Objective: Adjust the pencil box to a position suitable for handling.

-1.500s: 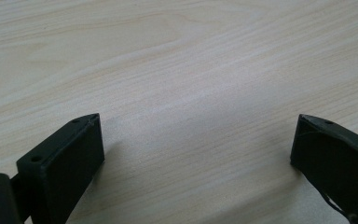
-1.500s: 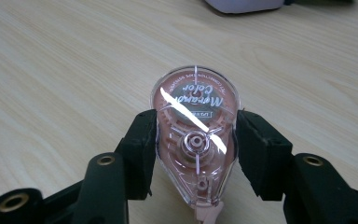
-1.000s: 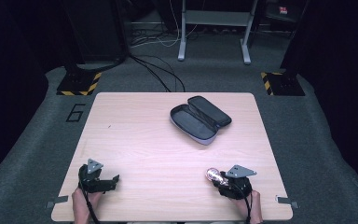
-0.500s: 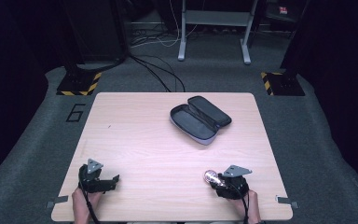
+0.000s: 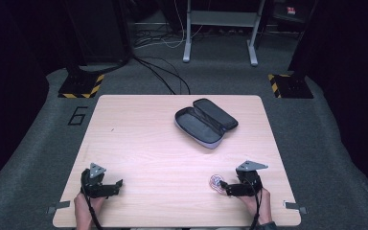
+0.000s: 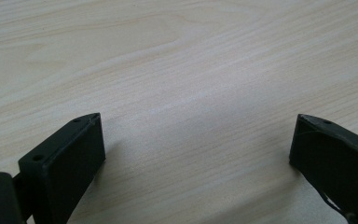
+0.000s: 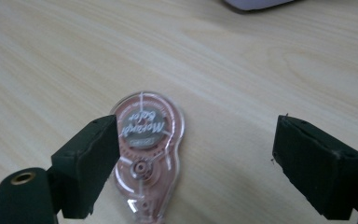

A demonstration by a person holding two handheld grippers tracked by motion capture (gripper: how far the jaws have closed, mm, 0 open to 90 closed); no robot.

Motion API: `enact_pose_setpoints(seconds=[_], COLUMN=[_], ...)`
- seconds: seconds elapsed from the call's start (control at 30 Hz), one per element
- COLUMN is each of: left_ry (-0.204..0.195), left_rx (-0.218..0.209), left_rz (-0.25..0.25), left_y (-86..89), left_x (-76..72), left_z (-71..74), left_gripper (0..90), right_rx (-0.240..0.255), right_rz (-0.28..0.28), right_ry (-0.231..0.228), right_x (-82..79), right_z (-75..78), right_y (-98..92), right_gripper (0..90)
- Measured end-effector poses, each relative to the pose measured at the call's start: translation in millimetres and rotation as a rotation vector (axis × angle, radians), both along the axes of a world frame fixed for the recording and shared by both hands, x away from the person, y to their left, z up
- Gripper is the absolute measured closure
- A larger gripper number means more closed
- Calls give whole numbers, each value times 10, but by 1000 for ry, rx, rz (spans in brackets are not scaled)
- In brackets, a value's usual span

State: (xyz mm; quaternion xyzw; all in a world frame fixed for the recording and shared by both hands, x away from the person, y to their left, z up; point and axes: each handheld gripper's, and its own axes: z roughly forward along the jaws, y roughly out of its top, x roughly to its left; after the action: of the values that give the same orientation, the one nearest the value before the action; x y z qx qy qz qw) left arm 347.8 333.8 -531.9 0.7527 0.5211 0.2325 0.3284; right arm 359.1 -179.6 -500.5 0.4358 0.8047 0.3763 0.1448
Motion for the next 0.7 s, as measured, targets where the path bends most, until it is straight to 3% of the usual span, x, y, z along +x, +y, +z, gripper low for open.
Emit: enact_pose_setpoints(seconds=[0.7], left_ry=[0], left_rx=[1], left_rz=[0], left_y=[-1], left_x=[-1], left_z=[1], left_gripper=[34], right_rx=[20], right_rz=[-69], right_ry=[63], right_x=[691], right_z=[169], right_y=[-127], right_gripper=[112])
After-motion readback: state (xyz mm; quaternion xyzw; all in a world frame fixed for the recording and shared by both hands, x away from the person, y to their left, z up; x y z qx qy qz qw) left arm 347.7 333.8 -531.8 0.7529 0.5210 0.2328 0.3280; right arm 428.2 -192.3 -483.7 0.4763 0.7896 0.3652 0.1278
